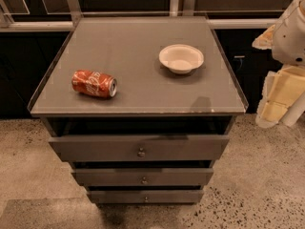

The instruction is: Open top drawer

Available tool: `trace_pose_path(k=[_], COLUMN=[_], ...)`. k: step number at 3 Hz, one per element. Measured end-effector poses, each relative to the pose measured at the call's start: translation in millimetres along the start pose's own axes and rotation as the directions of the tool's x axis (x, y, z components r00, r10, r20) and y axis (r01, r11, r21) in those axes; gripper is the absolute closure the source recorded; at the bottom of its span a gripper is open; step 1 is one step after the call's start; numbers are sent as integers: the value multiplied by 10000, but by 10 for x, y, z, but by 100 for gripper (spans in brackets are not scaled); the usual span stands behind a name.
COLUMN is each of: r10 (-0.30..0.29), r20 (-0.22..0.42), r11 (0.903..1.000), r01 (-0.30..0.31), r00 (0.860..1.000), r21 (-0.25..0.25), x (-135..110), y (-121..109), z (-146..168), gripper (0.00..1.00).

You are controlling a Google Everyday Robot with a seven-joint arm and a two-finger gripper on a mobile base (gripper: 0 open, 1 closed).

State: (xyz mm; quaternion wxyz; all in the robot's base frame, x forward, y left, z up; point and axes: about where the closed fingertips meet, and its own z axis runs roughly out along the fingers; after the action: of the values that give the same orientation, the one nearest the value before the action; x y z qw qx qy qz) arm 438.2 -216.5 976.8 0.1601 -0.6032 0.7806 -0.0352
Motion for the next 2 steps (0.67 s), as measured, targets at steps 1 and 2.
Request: trace_pose_path(k=[1, 2], r10=[0, 86], r20=[0, 192], r11=[10000, 10000], r01=[0, -86], r00=[10000, 9998], r21=[0, -34], x=[0, 34], y=[0, 46], z=[0, 33], gripper=[0, 0])
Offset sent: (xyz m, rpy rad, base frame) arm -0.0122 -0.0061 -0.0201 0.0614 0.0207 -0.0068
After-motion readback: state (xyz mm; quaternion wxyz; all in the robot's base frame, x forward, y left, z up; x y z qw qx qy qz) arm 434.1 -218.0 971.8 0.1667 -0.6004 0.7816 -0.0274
